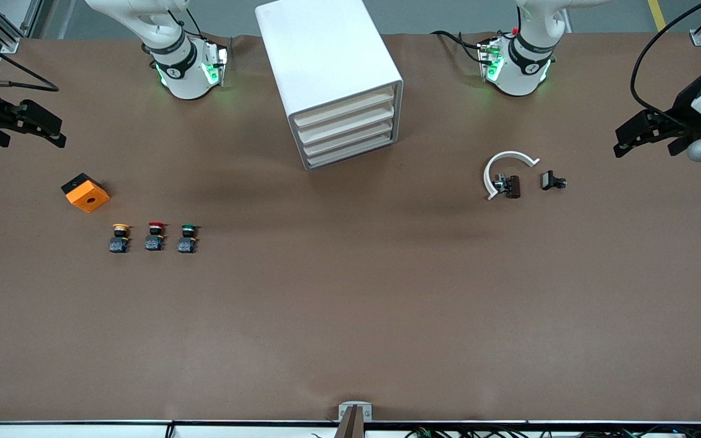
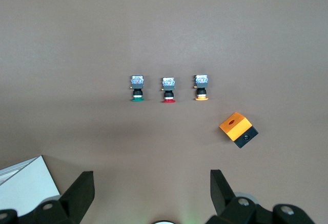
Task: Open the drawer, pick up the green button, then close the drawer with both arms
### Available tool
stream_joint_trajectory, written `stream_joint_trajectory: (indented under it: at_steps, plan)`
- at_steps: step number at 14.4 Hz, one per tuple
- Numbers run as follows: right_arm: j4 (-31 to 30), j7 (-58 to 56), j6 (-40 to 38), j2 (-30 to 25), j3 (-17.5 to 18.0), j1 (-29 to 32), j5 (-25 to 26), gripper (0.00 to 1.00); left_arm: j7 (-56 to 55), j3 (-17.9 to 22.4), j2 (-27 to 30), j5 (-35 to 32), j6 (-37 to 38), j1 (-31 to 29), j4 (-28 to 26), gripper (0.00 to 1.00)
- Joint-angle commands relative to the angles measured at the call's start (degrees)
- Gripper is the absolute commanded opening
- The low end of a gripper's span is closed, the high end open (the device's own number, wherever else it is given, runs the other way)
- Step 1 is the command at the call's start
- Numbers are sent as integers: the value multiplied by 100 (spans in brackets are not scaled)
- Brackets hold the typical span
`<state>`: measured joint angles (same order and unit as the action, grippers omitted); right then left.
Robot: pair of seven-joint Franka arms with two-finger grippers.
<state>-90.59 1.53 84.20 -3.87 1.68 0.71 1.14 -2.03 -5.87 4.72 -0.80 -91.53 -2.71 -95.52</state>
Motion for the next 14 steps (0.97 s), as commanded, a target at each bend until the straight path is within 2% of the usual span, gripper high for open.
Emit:
stream_joint_trajectory:
  at_steps: [1, 7, 14]
  plan:
    - [129, 31, -87, 62, 8, -1, -61, 100, 230, -28, 108, -219, 12, -45, -89, 100]
    - [138, 22, -87, 62, 8, -1, -61, 100, -376, -37, -50, -166, 240, -45, 51, 100]
    - [138, 31, -87, 62, 8, -1, -70, 100, -439, -55, -33, -166, 303, -36, 113, 100]
